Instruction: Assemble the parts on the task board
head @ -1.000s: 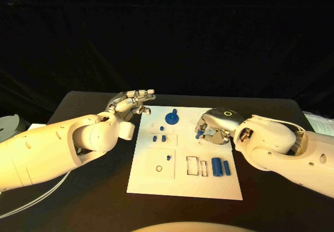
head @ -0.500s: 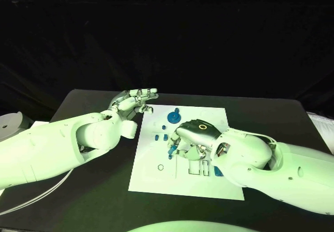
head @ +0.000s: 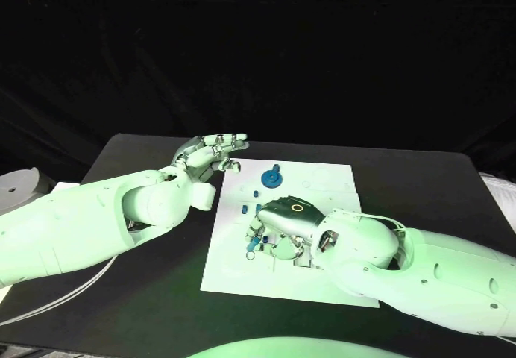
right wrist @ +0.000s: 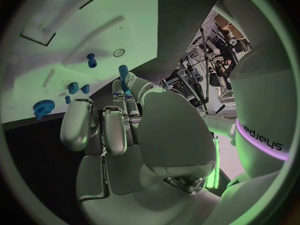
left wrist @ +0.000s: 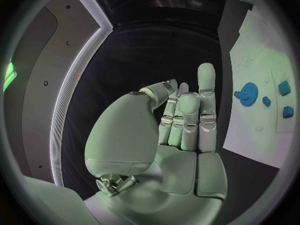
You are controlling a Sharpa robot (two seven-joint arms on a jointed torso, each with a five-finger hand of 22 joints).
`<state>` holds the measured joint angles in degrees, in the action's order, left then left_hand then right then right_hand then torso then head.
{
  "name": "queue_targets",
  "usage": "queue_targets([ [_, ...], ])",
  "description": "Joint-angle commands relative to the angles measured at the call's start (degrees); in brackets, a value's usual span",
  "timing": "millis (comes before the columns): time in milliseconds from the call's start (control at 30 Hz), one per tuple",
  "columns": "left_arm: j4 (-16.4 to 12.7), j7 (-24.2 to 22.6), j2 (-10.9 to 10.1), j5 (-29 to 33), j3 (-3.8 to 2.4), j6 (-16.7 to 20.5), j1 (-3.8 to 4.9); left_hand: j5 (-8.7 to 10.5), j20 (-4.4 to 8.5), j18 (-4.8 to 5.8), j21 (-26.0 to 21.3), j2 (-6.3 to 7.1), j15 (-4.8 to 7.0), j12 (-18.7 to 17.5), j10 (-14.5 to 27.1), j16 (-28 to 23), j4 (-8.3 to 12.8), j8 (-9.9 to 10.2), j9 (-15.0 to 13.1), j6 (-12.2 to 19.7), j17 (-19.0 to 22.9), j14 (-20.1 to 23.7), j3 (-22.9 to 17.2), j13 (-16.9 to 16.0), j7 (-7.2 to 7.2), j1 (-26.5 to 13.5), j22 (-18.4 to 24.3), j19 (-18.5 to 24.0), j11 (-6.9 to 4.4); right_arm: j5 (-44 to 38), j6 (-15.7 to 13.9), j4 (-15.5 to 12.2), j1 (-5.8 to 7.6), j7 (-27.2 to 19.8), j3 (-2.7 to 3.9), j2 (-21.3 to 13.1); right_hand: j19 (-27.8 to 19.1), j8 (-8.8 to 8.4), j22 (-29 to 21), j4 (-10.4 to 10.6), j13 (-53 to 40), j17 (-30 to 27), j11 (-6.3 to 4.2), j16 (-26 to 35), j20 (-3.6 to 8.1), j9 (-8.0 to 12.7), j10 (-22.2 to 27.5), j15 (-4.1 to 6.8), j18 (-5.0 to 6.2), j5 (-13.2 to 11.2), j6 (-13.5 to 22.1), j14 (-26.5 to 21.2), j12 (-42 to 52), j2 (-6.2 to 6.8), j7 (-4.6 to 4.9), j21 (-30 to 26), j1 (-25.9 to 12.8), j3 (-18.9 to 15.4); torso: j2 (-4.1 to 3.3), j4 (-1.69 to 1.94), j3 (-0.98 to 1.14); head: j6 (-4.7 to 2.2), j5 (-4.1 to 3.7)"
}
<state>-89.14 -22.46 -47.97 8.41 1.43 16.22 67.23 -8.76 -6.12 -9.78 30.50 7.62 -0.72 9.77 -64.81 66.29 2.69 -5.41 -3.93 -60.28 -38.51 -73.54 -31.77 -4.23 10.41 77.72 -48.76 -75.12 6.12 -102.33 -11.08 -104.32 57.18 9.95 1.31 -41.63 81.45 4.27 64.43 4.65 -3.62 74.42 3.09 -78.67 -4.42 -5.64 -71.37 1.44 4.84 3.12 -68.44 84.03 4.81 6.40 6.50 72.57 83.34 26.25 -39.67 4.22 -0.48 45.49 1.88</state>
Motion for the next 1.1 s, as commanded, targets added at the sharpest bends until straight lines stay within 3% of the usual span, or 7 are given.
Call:
queue_targets([
  [33,-0.11,-0.24,0.12,0.16,-0.03,-1.16,0.01,0.05,0.07,-0.55,-0.14,-0.54,-0.04,0.39,0.41,0.00,0.01,-0.01,0.06,0.30,0.07,0.41,0.48,0.03,0.06,-0.22,0.06,0.46,-0.05,-0.96,2.69,0.91,-0.30,-0.67,-0.20,0.52,-0.03,0.17,-0.10,-0.15,-0.05,-0.04,0.17,-0.16,0.28,-0.01,-0.15,0.10,0.42,0.37,-0.06,3.30,-0.25,-0.62,0.43,0.19,0.88,0.18,-0.01,0.03,0.06,0.09,0.14],
  [533,-0.10,-0.15,0.15,0.16,-0.03,-1.25,0.01,0.10,0.05,-0.56,-0.18,-0.67,-0.05,0.62,0.53,0.01,0.12,-0.06,0.05,0.33,0.24,0.51,0.63,0.03,0.07,-0.23,0.09,0.50,-0.04,-2.82,4.70,3.77,-1.03,0.39,-0.65,2.44,-0.05,0.11,-0.11,-0.17,-0.05,-0.08,0.23,-0.15,0.24,-0.03,-0.09,0.04,0.42,0.37,-0.02,3.29,-0.39,-0.57,0.47,0.18,0.67,0.20,0.00,-0.01,0.07,0.40,0.39],
  [1100,-0.11,-0.11,0.14,0.16,-0.03,-1.26,0.01,0.10,0.05,-0.56,-0.18,-0.67,-0.05,0.62,0.53,0.01,0.12,-0.06,0.05,0.33,0.24,0.51,0.63,0.03,0.07,-0.23,0.09,0.50,-0.04,-2.95,5.66,4.65,-1.46,0.48,-0.91,3.71,-0.08,0.08,-0.15,-0.17,-0.06,-0.12,0.25,-0.12,0.20,-0.04,-0.10,0.01,0.42,0.34,-0.03,3.27,-0.47,-0.54,0.47,0.14,0.49,0.19,0.02,0.04,0.08,0.64,0.67],
])
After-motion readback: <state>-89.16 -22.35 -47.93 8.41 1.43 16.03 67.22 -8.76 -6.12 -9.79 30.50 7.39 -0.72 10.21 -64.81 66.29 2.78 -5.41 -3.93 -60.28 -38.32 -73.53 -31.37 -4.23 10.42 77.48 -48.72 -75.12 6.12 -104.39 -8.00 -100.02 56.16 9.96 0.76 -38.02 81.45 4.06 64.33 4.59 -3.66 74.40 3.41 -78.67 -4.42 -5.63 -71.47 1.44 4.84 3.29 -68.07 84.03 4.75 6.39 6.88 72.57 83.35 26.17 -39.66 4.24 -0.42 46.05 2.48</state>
